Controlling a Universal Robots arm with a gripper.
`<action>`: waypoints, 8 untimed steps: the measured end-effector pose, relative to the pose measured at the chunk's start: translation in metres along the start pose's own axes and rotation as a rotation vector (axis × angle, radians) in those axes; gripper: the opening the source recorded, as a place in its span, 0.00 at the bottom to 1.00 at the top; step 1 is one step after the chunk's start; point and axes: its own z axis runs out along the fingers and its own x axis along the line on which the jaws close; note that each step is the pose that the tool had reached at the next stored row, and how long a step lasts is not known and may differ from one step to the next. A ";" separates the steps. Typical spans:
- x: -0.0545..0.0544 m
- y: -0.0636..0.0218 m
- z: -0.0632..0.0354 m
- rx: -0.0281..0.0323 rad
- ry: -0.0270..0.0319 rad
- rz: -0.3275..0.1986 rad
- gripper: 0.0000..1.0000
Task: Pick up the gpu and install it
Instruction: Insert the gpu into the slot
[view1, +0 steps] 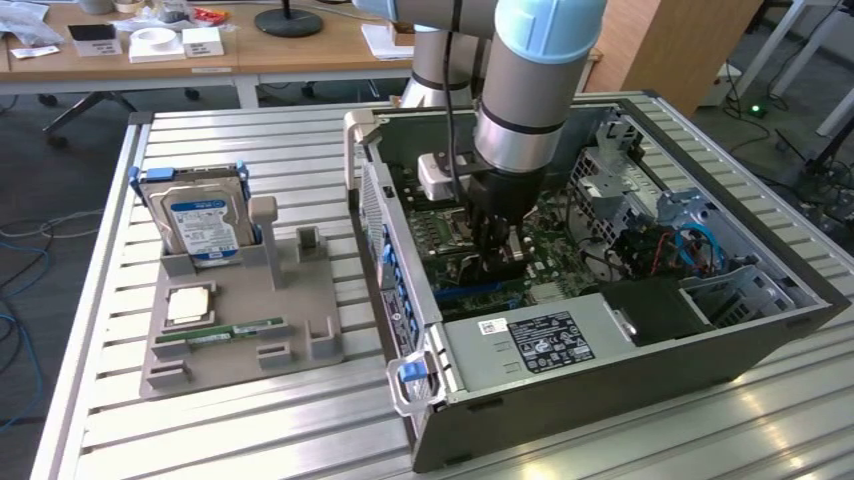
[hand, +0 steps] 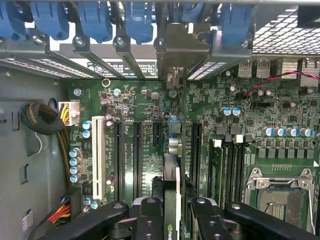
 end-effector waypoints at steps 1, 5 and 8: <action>0.000 0.0000 0.0003 0.0001 -0.0001 0.000 0.26; 0.000 0.0000 0.0013 -0.0001 0.0001 0.000 0.26; 0.000 0.0000 0.0014 -0.0001 0.0001 0.000 0.26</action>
